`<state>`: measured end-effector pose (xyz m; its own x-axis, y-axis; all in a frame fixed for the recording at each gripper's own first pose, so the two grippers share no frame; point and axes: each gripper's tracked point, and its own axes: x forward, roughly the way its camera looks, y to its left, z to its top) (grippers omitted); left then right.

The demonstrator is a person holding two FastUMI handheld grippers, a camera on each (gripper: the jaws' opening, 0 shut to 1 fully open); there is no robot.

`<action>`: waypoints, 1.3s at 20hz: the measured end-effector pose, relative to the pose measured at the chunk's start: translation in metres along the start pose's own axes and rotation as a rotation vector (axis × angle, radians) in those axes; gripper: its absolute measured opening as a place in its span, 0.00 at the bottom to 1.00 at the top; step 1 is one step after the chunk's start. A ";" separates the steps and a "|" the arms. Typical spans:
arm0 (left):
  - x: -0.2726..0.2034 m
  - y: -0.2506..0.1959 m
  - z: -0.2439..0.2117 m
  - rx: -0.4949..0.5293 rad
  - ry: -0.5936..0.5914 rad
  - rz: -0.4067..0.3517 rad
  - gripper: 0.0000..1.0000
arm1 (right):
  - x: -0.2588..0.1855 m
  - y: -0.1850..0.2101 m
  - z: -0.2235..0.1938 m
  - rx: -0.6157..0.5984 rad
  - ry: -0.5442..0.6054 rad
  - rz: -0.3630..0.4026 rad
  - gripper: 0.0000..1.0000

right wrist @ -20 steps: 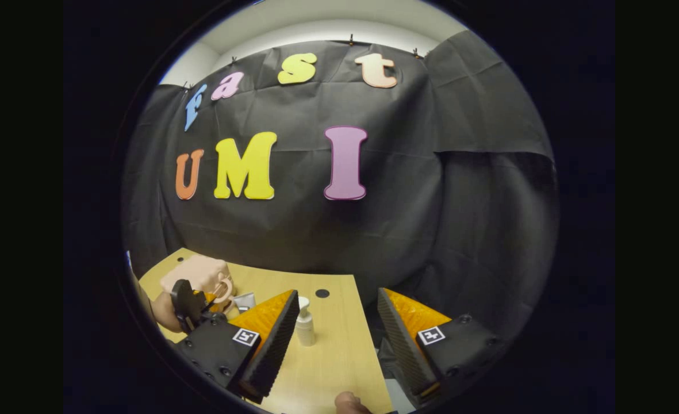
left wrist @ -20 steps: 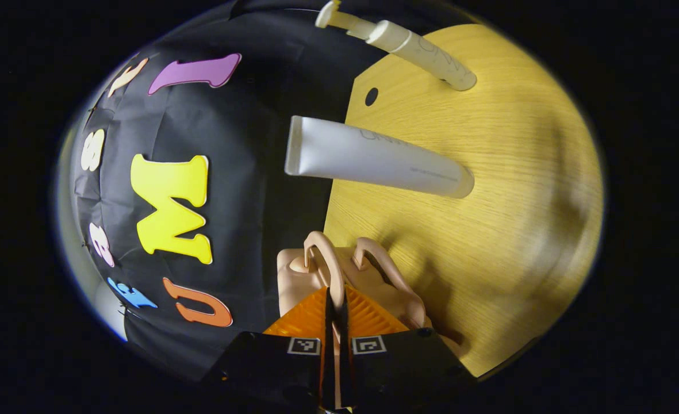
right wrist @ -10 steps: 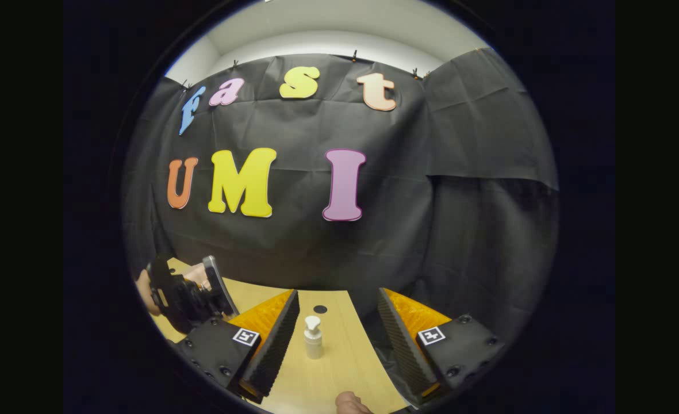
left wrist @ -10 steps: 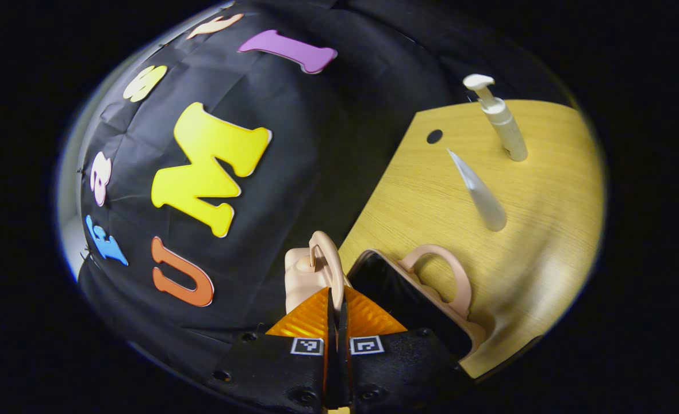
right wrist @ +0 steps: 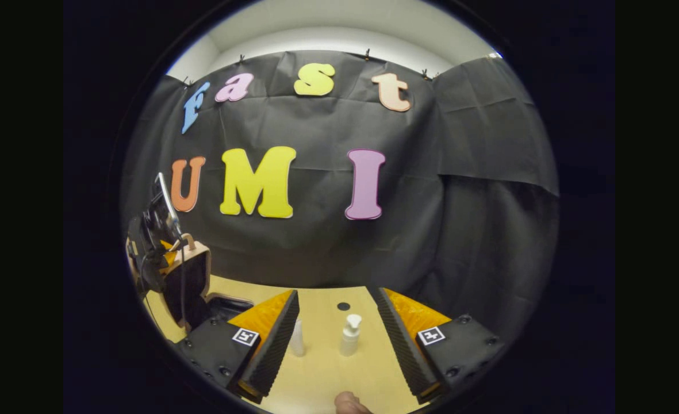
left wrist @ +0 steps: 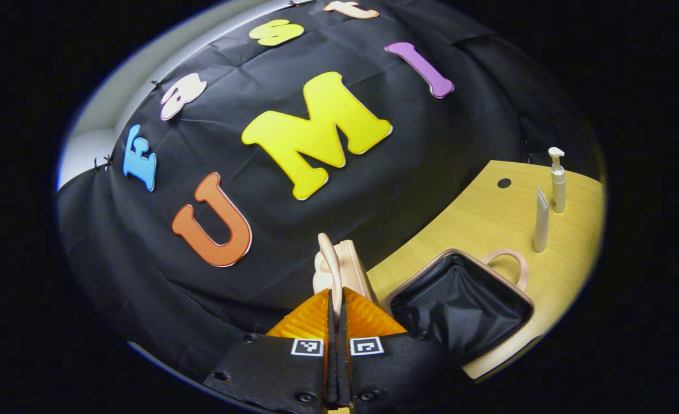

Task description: First open the suitcase, pack the skin care products into it, and then close the suitcase.

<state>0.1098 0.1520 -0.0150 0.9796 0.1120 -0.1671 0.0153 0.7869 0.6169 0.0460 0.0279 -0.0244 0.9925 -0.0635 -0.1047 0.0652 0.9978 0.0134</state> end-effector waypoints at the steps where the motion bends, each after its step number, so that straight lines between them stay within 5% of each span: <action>1: 0.003 0.017 -0.011 -0.018 0.007 0.006 0.03 | -0.001 0.015 0.003 0.003 0.000 0.019 0.81; 12: 0.051 0.114 -0.180 -0.152 0.101 -0.043 0.02 | -0.015 0.077 -0.009 -0.029 0.084 -0.027 0.81; 26: 0.092 0.069 -0.341 -0.336 0.353 -0.202 0.07 | -0.031 0.083 -0.042 -0.123 0.168 -0.092 0.81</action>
<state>0.1328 0.4237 -0.2505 0.8358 0.0904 -0.5416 0.0748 0.9585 0.2753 0.0163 0.1137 -0.0614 0.9510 -0.1602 -0.2646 0.1311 0.9835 -0.1246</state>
